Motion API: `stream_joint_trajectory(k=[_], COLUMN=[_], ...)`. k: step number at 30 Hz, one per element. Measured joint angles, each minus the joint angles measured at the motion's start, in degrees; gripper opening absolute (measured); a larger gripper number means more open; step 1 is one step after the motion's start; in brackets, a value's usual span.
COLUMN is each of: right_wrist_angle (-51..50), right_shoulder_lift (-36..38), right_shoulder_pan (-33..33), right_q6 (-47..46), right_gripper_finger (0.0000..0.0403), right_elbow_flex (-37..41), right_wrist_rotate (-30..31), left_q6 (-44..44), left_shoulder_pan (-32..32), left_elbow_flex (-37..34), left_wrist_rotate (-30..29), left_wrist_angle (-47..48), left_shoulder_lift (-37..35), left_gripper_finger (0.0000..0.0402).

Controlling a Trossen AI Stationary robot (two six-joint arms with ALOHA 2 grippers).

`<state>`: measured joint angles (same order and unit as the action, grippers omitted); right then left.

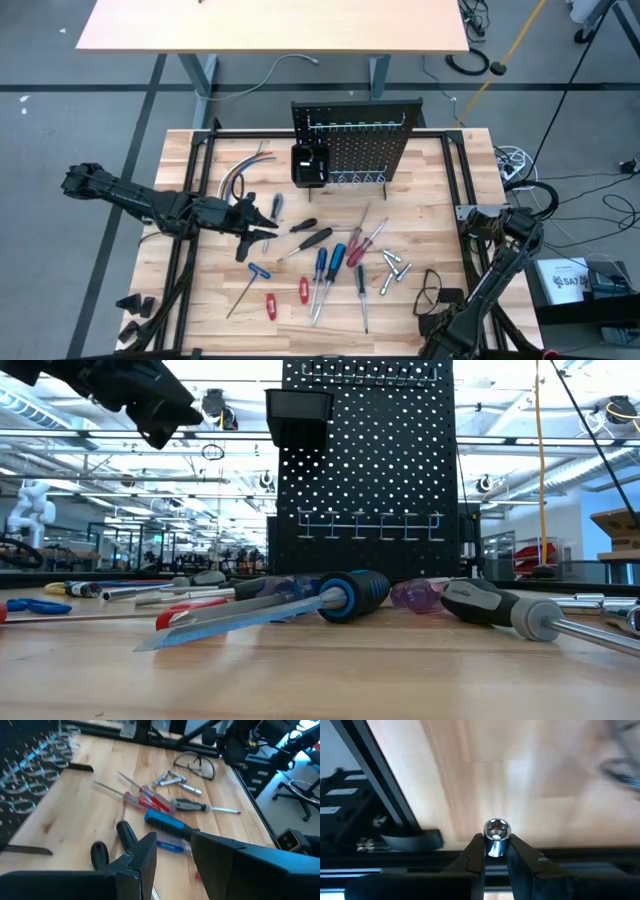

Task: Hang tools onto peg board
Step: Put the socket in the black bin on the peg board

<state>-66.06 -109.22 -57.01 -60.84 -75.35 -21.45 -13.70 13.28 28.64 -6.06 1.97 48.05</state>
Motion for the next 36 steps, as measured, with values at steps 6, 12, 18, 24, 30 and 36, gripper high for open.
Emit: stream_joint_trajectory(k=[6, 12, 18, 24, 30, 36], right_wrist_angle=[-3.6, 0.8, 16.6, 43.5, 58.6, 61.9], right_shoulder_lift=[5.2, 12.6, 18.6, 19.0, 17.5, 14.3], right_shoulder_pan=[2.4, 8.1, 20.8, 37.0, 45.9, 51.2], right_q6=[-1.8, 4.9, 23.8, 44.7, 52.8, 54.1], right_gripper_finger=[0.0043, 0.0043, 0.0043, 0.0043, 0.0043, 0.0043], right_elbow_flex=[-5.3, -5.5, -5.5, -5.5, -5.6, -5.6], right_wrist_rotate=[23.7, 56.2, 72.5, 65.6, 64.8, 62.0], left_q6=[5.0, 9.7, 9.9, 12.6, 12.6, 13.0], left_shoulder_pan=[0.0, 0.0, 0.0, -1.0, -1.9, -1.9], left_elbow_flex=[0.0, 0.0, 0.0, 0.0, 0.0, 0.0], left_wrist_rotate=[-0.4, -0.3, -1.2, -1.8, -1.9, -1.9], left_wrist_angle=[-8.1, -18.5, -21.0, -20.8, -20.5, -18.0], left_shoulder_lift=[0.0, 1.6, 6.2, 9.2, 9.0, 9.0], left_gripper_finger=[0.0127, 0.0127, 0.0127, 0.0127, 0.0127, 0.0127])
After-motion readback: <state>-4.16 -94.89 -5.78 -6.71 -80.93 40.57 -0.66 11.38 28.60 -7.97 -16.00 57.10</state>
